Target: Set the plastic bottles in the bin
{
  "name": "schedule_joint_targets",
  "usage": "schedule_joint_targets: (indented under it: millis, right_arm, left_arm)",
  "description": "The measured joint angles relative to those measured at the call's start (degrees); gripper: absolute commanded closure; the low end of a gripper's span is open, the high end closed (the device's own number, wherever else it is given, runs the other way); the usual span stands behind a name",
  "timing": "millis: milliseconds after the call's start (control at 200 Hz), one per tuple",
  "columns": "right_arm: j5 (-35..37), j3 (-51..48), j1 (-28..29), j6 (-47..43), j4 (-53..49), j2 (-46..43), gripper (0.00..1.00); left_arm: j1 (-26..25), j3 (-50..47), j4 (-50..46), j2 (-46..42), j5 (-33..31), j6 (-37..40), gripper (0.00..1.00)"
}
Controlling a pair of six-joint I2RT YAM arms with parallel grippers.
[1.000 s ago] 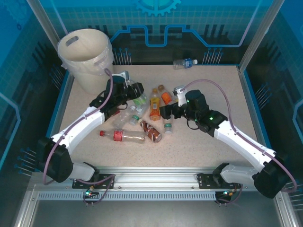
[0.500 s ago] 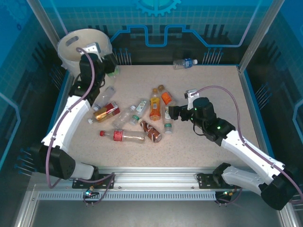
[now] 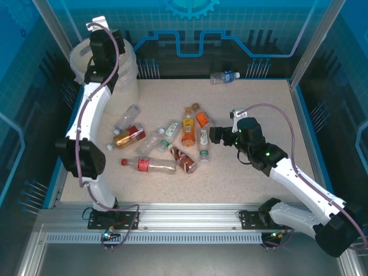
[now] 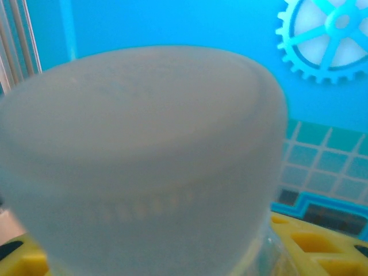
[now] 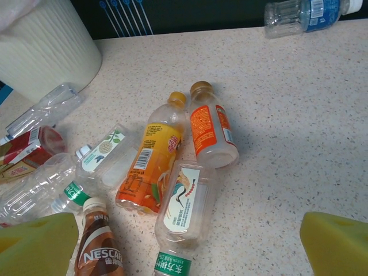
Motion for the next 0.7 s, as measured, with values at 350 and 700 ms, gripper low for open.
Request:
schedule_joint_targets:
  millis: [350, 700]
  right_arm:
    - [2.93, 0.7, -1.4, 2.47, -3.39, 0.79, 0.0]
    - [4.39, 0.81, -2.03, 3.89, -5.4, 2.16, 0.0]
  left_arm:
    - [4.7, 16.79, -7.08, 13.4, -3.76, 4.24, 0.45]
    - [10.1, 17.49, -17.38, 19.15, 4.52, 3.65, 0.41]
